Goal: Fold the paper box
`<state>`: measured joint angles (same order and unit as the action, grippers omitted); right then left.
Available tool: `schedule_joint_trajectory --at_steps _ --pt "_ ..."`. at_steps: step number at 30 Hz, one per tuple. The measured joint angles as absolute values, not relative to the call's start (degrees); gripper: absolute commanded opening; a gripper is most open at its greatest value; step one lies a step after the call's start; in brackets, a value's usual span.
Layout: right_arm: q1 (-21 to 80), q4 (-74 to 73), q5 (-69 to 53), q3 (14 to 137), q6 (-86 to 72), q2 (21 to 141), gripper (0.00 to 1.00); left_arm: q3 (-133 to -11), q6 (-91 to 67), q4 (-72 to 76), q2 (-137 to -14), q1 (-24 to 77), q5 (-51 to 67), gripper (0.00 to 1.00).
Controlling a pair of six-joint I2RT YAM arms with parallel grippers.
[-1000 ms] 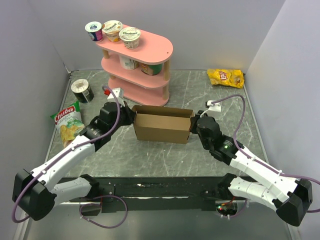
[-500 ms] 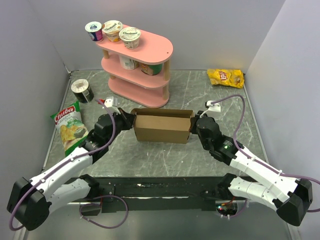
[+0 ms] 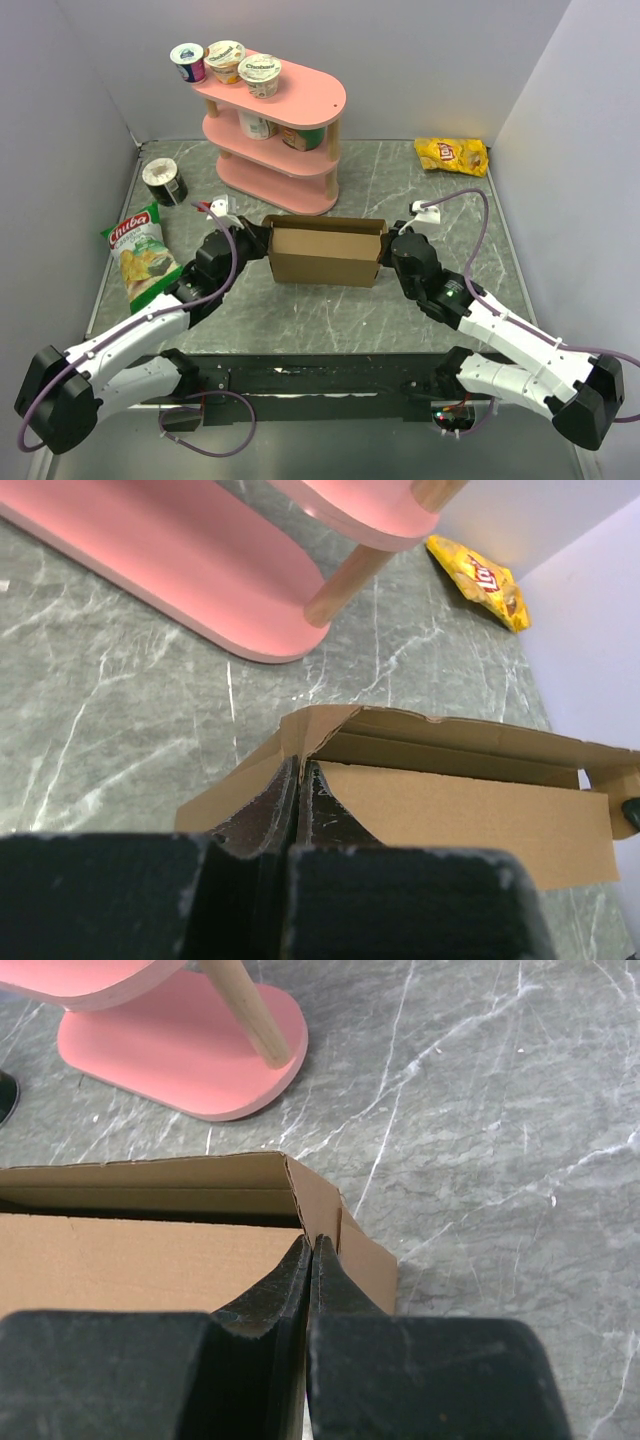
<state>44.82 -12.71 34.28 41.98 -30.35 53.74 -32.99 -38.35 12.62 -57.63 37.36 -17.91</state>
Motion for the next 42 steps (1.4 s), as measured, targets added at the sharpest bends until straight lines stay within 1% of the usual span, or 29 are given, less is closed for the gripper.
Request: schedule_joint_trajectory --at_steps 5,10,11,13,15,17,18,19,20,22,23,26,28,30,32,33,38,42 --pt "45.0 -12.6 34.5 41.9 -30.3 53.7 0.00 -34.2 -41.2 9.5 -57.6 38.1 -20.3 0.01" --pt "45.1 -12.6 34.1 41.5 -30.1 52.8 0.00 -33.2 -41.3 10.4 -56.8 38.3 -20.2 0.01" --pt "45.1 -12.6 34.0 41.3 -30.0 52.5 0.02 -32.9 -41.1 10.8 -56.6 38.3 -19.9 0.01" --pt "45.1 -12.8 33.5 41.1 -29.9 51.9 0.12 -32.7 -40.3 11.1 -56.5 38.4 -19.8 0.01" --pt "45.1 -13.2 33.1 41.1 -29.6 51.6 0.25 -32.8 -39.4 11.0 -56.5 38.5 -19.9 0.01" --pt "45.2 -15.3 31.7 41.1 -29.6 51.1 0.34 -33.1 -38.2 10.7 -56.6 38.6 -19.8 0.01" --pt "45.4 -16.1 31.7 40.8 -29.7 50.7 0.45 -33.3 -37.8 10.5 -56.7 38.7 -19.9 0.01" --pt "45.4 -16.4 31.6 41.0 -29.6 50.5 0.50 -33.5 -37.3 10.3 -56.9 38.7 -19.9 0.01" --pt "45.4 -17.2 31.4 41.0 -29.7 50.2 0.61 -33.9 -36.9 10.0 -57.1 38.8 -19.9 0.01" --pt "45.5 -19.1 30.8 41.1 -29.7 49.4 0.68 -34.6 -36.4 9.3 -57.6 38.9 -20.1 0.01" --pt "45.6 -20.4 30.6 41.2 -29.8 49.0 0.76 -35.0 -36.2 8.9 -58.0 38.9 -20.2 0.01" --pt "45.8 -24.7 30.5 42.3 -29.2 48.1 0.84 -35.9 -35.6 8.2 -58.7 39.0 -20.5 0.01" --pt "45.8 -28.1 30.5 43.4 -28.3 47.4 0.83 -36.2 -35.3 7.9 -58.8 39.1 -20.7 0.01" --pt "45.8 -30.9 30.4 44.5 -27.1 46.4 0.80 -36.4 -35.1 7.4 -58.8 39.2 -20.9 0.01" --pt "45.5 -32.9 29.7 46.1 -26.0 45.7 0.74 -36.6 -35.1 7.0 -58.8 39.2 -20.9 0.01" --pt "45.0 -34.2 28.8 47.7 -25.3 45.7 0.73 -36.7 -35.0 6.8 -58.8 39.2 -20.9 0.01" --pt "41.5 -35.6 24.3 54.3 -22.3 48.1 0.63 -36.8 -34.9 6.6 -58.8 39.3 -20.9 0.01" --pt "37.3 -35.6 19.3 55.4 -19.7 50.1 0.58 -36.8 -34.9 6.6 -58.7 39.3 -20.9 0.01"
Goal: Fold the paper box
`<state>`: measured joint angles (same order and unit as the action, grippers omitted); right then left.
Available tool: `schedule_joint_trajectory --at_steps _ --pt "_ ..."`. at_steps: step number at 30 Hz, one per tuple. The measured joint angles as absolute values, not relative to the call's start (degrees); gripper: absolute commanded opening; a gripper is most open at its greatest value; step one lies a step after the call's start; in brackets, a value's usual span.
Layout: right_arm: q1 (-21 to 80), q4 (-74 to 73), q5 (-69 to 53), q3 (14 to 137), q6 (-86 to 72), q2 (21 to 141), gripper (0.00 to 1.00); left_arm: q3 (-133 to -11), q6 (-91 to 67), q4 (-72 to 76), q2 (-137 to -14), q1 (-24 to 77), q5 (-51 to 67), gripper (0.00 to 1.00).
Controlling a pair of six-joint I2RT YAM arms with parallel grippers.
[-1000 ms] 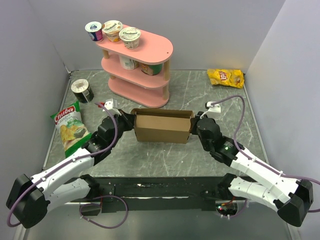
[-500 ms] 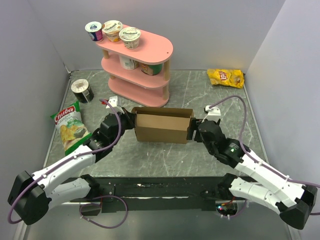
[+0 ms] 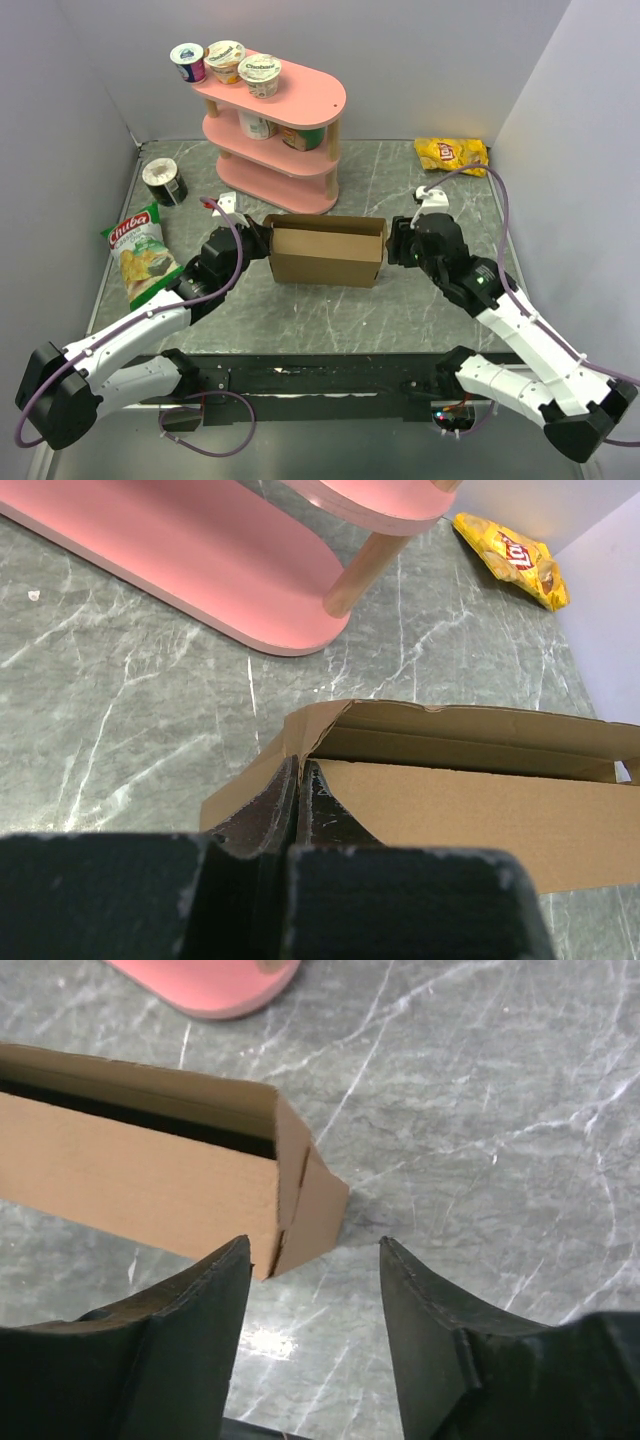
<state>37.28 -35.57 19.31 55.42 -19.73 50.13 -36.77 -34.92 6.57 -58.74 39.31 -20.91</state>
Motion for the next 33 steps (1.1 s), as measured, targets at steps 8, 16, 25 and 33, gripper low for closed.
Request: schedule_joint_trajectory --at_steps 8,16,25,33 --pt "33.8 -34.9 11.0 57.1 -15.6 54.0 0.53 -36.8 -34.9 6.5 -58.7 39.4 -20.9 0.01" --pt "31.6 -33.3 7.7 60.2 -14.2 56.7 0.45 -36.8 -34.9 6.4 -58.7 39.5 -21.1 0.01" --pt "30.1 -32.2 6.1 60.6 -12.8 60.4 0.18 -37.0 -34.9 6.0 -58.7 39.9 -21.6 0.01" --pt "29.7 -30.0 6.0 60.0 -12.1 60.5 0.00 -37.3 -34.9 5.8 -59.1 40.1 -22.2 0.01"
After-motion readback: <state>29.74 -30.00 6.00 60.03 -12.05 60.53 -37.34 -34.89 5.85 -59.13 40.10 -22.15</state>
